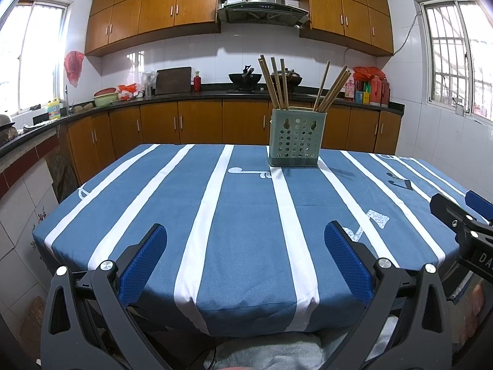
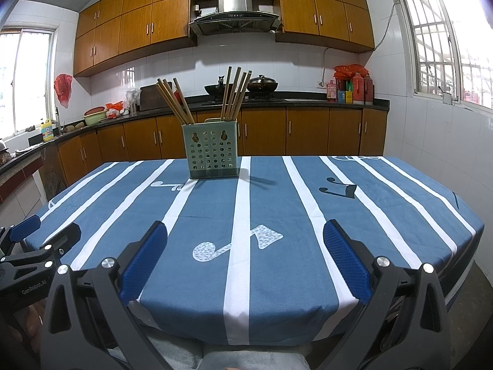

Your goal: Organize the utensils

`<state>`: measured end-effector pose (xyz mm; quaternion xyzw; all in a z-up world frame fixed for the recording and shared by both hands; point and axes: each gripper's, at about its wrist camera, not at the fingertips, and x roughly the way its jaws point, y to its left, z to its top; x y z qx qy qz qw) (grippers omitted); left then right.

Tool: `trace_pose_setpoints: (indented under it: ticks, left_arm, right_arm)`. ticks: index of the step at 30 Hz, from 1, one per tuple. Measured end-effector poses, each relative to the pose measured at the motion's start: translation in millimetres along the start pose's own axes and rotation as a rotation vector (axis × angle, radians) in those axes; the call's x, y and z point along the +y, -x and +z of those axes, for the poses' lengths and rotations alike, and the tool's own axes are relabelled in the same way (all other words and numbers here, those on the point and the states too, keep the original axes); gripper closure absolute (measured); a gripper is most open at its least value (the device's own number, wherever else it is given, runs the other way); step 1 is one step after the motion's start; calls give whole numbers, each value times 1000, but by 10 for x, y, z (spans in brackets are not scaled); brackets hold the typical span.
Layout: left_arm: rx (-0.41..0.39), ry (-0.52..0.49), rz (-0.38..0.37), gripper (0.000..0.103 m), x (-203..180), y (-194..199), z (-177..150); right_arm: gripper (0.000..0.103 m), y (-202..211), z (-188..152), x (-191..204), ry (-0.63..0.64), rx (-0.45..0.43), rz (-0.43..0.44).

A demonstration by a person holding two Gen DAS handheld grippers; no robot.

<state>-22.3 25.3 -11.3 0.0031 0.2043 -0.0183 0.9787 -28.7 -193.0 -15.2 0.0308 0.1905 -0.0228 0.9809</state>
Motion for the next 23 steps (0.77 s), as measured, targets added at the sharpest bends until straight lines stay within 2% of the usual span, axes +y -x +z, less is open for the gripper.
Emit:
trace_pose_setpoints:
  ticks: [23]
  left_arm:
    - [1, -1, -1, 2, 5, 8, 4]
  right_arm:
    - [4, 4, 17, -4, 0, 1, 0]
